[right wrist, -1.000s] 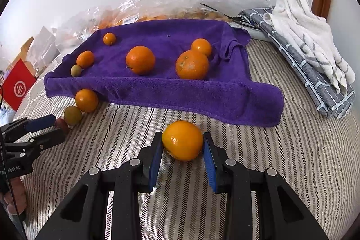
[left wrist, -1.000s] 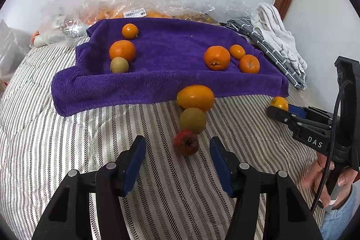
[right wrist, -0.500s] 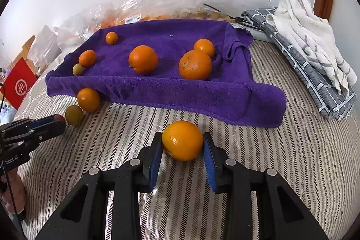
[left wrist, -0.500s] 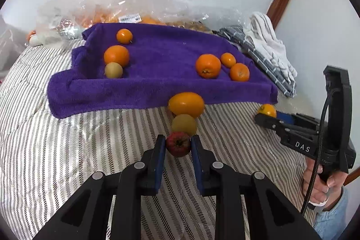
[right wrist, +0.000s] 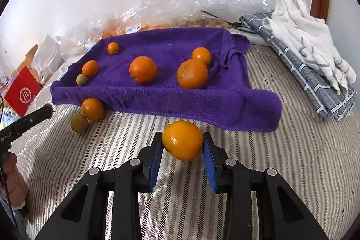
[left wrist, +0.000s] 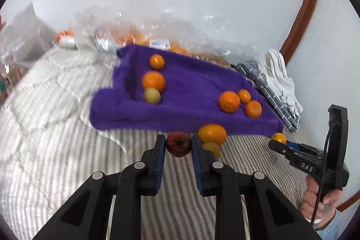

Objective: Organize fruits
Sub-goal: 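Carry the orange and red apple over the towel with both tools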

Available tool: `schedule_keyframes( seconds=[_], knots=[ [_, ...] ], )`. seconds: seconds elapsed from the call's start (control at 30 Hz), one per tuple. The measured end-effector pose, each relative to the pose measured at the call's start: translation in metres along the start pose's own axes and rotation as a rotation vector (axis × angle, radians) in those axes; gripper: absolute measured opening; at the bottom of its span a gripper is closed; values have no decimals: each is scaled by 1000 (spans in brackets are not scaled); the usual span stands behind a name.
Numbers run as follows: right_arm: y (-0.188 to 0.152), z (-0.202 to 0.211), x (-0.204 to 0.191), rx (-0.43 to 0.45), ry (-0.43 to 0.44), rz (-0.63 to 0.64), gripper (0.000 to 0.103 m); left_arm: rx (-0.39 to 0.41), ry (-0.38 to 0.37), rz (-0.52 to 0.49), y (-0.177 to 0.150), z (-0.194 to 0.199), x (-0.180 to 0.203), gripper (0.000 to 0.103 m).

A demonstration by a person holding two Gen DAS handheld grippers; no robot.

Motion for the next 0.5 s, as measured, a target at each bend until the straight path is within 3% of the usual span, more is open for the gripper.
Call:
schedule_keyframes(
  seconds=[0.1, 0.27, 0.5],
  knots=[
    [18, 13, 0, 16, -3, -3, 35, 21, 2, 21, 15, 7, -3, 22],
    [75, 38, -9, 111, 12, 32, 35, 73, 5, 3, 62, 11, 0, 22],
    [135, 19, -22, 169, 46, -15, 35, 147, 30, 26, 118, -14, -5, 22]
  ],
)
Point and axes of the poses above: each gripper's, at about its wrist camera, not at the fingertips, and z roughly against the way its jaws point, x to its right, y to its top, the point moved 10 cm from there along -z, roughly the way its jaws point, and after that the axes turned 13 degrees about x, right-handed, at the moved point
